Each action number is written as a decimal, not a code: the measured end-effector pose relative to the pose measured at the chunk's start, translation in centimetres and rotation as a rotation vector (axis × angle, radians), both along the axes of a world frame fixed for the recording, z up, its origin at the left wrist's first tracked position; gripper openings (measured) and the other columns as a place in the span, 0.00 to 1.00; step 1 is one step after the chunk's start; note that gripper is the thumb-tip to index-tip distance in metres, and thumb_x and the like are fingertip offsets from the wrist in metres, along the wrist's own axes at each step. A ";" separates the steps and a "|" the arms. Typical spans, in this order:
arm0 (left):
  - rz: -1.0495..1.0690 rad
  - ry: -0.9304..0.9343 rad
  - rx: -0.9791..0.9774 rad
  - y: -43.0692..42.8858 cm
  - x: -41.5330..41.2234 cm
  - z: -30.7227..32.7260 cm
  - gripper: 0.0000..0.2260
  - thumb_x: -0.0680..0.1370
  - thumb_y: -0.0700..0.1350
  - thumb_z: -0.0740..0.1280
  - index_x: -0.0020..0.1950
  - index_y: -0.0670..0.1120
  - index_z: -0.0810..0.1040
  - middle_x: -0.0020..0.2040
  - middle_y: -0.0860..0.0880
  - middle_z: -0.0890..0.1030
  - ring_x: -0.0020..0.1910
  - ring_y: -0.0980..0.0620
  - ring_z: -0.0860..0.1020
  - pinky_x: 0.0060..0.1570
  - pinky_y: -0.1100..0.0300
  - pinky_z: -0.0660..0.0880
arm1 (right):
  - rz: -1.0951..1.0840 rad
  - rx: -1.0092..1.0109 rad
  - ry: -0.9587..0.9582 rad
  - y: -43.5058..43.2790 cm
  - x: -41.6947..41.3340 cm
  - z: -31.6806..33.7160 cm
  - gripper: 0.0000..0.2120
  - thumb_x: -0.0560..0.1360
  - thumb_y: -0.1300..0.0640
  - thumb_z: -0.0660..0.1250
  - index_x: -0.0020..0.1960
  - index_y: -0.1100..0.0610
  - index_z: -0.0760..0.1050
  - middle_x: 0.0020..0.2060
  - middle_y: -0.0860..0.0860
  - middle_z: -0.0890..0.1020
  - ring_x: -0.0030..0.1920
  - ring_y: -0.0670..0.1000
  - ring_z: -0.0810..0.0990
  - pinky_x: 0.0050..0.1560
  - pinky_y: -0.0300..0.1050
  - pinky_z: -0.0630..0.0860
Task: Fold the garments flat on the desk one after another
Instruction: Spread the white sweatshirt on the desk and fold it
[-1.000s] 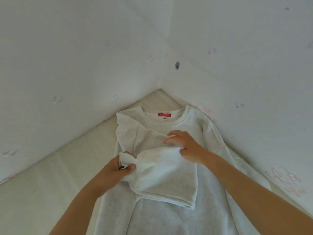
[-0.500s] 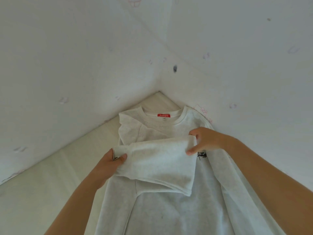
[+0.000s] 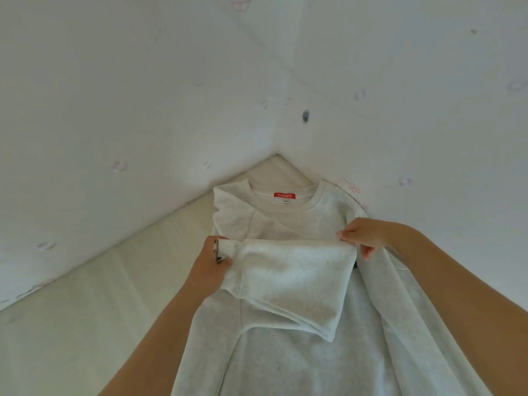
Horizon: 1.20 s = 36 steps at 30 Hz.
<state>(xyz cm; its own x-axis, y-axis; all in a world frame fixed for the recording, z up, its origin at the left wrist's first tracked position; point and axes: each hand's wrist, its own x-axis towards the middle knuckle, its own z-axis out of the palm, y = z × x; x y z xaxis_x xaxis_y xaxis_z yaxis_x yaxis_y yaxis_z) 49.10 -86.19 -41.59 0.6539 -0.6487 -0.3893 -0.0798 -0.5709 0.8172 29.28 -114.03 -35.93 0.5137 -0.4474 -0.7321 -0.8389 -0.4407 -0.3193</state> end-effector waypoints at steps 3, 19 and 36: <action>-0.035 -0.018 -0.075 -0.2 0.2 -0.2 0.22 0.77 0.35 0.62 0.63 0.56 0.64 0.48 0.52 0.74 0.43 0.53 0.75 0.39 0.59 0.74 | 0.002 0.013 -0.175 -0.6 -0.4 -1.8 0.08 0.78 0.51 0.66 0.47 0.55 0.78 0.37 0.51 0.81 0.29 0.41 0.78 0.37 0.34 0.74; -0.439 -0.706 0.250 6.1 -3.3 -6.9 0.29 0.77 0.67 0.40 0.77 0.63 0.41 0.78 0.54 0.36 0.77 0.52 0.37 0.75 0.51 0.43 | 0.246 -0.681 -0.281 14.2 -2.6 -12.5 0.28 0.79 0.38 0.35 0.78 0.41 0.45 0.78 0.49 0.48 0.78 0.54 0.47 0.76 0.54 0.44; -0.325 -0.663 0.426 25.5 -15.5 -3.7 0.18 0.73 0.65 0.50 0.49 0.52 0.66 0.45 0.56 0.72 0.42 0.56 0.75 0.38 0.61 0.73 | 0.442 -0.607 -0.470 39.3 -8.0 -12.9 0.31 0.78 0.41 0.53 0.78 0.48 0.53 0.77 0.51 0.57 0.74 0.63 0.59 0.70 0.65 0.56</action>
<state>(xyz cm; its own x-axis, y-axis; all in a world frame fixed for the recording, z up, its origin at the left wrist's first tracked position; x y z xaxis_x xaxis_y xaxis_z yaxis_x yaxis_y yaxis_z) 33.60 -60.73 -45.34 0.6398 -0.7283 -0.2453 -0.6787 -0.6852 0.2642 21.31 -74.75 -48.84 0.9194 -0.3798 -0.1020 -0.3929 -0.8989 -0.1938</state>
